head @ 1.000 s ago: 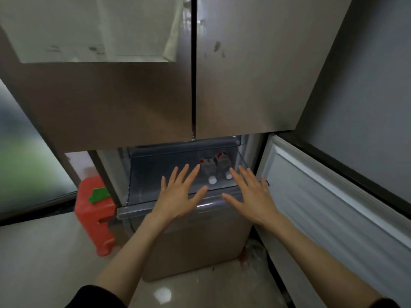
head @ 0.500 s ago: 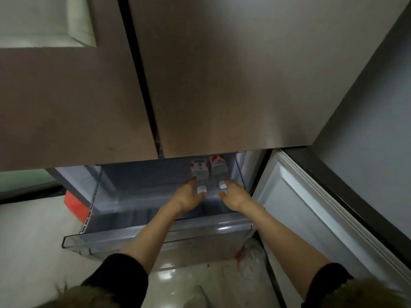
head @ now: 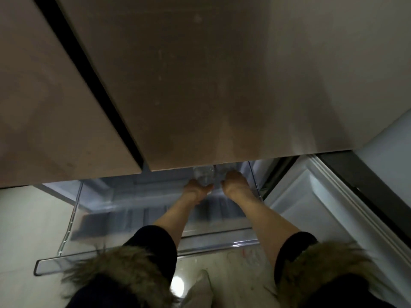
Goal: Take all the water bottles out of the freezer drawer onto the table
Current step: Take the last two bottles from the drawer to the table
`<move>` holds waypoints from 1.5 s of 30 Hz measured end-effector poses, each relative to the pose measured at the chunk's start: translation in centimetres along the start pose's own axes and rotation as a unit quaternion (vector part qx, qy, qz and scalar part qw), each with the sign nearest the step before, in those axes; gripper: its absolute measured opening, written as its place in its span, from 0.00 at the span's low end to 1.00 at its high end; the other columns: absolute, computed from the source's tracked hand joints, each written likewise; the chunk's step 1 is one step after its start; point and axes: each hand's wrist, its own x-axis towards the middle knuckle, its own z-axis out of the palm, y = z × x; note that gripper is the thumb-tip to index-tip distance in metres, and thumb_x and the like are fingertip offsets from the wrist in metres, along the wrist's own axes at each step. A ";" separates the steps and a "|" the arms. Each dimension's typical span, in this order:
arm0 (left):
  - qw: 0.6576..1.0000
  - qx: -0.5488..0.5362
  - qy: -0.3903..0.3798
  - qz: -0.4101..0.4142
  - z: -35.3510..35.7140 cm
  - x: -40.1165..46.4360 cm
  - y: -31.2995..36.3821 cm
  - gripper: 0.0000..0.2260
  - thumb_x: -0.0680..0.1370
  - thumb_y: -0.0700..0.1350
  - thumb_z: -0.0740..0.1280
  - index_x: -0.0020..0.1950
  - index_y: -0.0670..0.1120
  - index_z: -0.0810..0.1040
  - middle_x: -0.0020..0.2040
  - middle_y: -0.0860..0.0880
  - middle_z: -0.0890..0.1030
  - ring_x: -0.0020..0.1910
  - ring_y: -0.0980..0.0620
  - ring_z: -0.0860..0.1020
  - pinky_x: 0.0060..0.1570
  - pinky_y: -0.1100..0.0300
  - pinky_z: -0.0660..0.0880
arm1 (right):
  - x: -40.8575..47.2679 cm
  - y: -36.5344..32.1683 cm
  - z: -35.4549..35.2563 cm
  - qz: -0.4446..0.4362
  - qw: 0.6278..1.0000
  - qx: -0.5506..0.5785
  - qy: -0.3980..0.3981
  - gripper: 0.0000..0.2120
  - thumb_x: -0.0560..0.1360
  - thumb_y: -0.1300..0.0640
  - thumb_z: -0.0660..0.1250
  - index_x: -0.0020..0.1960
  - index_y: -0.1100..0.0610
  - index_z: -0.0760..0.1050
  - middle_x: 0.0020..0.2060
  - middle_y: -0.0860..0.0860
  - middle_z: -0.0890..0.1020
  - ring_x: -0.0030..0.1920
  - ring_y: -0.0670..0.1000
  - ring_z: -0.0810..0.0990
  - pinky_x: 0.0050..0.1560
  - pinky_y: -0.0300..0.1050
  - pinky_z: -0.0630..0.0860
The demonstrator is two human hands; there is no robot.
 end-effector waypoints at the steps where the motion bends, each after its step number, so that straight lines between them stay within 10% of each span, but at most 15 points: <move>1: 1.000 -0.011 0.001 -0.012 0.2 0.1 0.1 0.21 0.73 0.51 0.69 0.59 0.37 0.75 0.58 0.38 0.78 0.56 0.40 0.78 0.53 0.52 0.77 | 0.2 -0.1 0.2 0.009 1.000 0.001 0.011 0.12 0.80 0.60 0.56 0.58 0.62 0.74 0.57 0.57 0.78 0.57 0.56 0.77 0.45 0.43 0.69; 6: 0.999 -0.029 0.001 -0.024 0.2 0.2 -0.3 0.22 0.71 0.50 0.71 0.58 0.36 0.76 0.57 0.36 0.79 0.55 0.39 0.78 0.53 0.50 0.76 | 0.6 -0.2 0.9 0.047 0.998 0.001 0.042 0.12 0.80 0.62 0.56 0.59 0.61 0.75 0.59 0.57 0.78 0.59 0.55 0.77 0.49 0.44 0.74; 13: 0.995 -0.096 0.013 -0.026 -2.2 -0.7 -1.1 0.08 0.72 0.42 0.70 0.45 0.36 0.78 0.40 0.42 0.78 0.28 0.52 0.73 0.28 0.63 0.74 | -0.8 0.1 0.5 0.042 0.997 0.060 0.013 0.10 0.78 0.62 0.59 0.56 0.63 0.74 0.57 0.58 0.78 0.57 0.56 0.78 0.45 0.42 0.70; 17: 0.992 -0.125 0.025 0.014 -3.7 -2.5 -0.8 0.08 0.74 0.43 0.68 0.38 0.41 0.74 0.32 0.45 0.75 0.30 0.50 0.74 0.35 0.59 0.77 | -3.0 0.5 0.2 0.068 0.980 0.188 0.022 0.17 0.74 0.61 0.65 0.62 0.64 0.69 0.58 0.59 0.77 0.57 0.59 0.78 0.53 0.44 0.76; 23: 0.986 -0.093 0.120 0.065 -5.3 -7.1 -2.1 0.16 0.70 0.51 0.71 0.47 0.41 0.74 0.47 0.40 0.80 0.47 0.42 0.80 0.49 0.49 0.79 | -7.0 1.2 -0.6 0.046 0.980 0.189 0.037 0.27 0.73 0.63 0.67 0.68 0.64 0.62 0.61 0.61 0.75 0.59 0.60 0.76 0.57 0.53 0.77; 35: 0.948 -0.029 0.280 0.147 -9.3 -15.4 -4.1 0.14 0.73 0.48 0.67 0.51 0.41 0.70 0.47 0.41 0.78 0.42 0.44 0.75 0.39 0.56 0.69 | -14.2 -0.2 -2.9 -0.131 0.936 0.214 0.246 0.18 0.74 0.54 0.65 0.57 0.64 0.65 0.50 0.61 0.77 0.49 0.62 0.78 0.40 0.51 0.75; 45: 0.936 0.076 0.284 0.196 -11.6 -16.7 -5.6 0.13 0.75 0.50 0.67 0.52 0.43 0.71 0.48 0.42 0.80 0.42 0.47 0.77 0.37 0.57 0.72 | -15.7 -2.8 -3.2 -0.134 0.931 0.224 0.253 0.20 0.75 0.49 0.65 0.57 0.63 0.67 0.51 0.59 0.79 0.49 0.60 0.79 0.39 0.47 0.74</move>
